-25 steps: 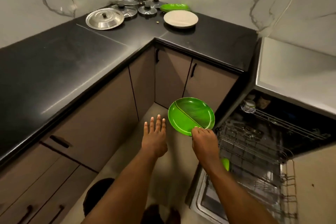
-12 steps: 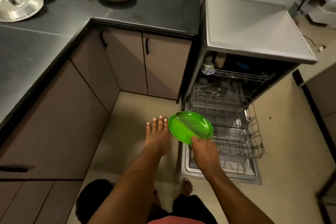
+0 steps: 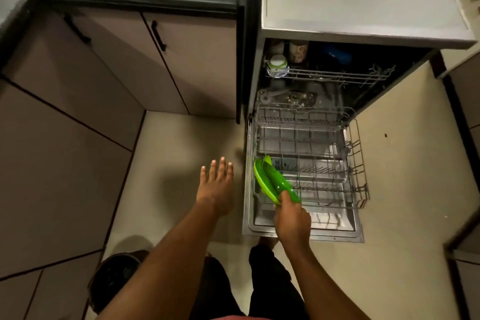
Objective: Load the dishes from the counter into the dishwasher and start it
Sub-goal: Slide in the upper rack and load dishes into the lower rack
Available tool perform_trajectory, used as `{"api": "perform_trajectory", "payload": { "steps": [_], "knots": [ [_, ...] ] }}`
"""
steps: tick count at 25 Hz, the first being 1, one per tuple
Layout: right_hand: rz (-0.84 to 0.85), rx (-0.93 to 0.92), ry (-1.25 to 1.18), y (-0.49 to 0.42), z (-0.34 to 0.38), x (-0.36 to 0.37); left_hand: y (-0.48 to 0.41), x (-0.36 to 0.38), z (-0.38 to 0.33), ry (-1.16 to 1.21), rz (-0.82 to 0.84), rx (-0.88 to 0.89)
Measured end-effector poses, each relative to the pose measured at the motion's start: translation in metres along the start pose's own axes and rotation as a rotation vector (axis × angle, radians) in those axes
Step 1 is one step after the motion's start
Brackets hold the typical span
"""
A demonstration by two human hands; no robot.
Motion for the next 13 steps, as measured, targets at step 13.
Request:
{"api": "perform_trajectory", "payload": {
  "steps": [13],
  "knots": [
    [-0.122, 0.429, -0.665, -0.143, -0.114, 0.163, -0.220, 0.155, -0.065, -0.133, 0.299, 0.110]
  ]
}}
Point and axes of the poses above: each hand's wrist, its own y-axis away from the middle knuckle, its own x-axis out of the palm, z = x × y, the point moved 5 cm from there along -y, towards the middle knuckle, and after that the axes turned 2 degrees about -z, right-handed, at the moved point
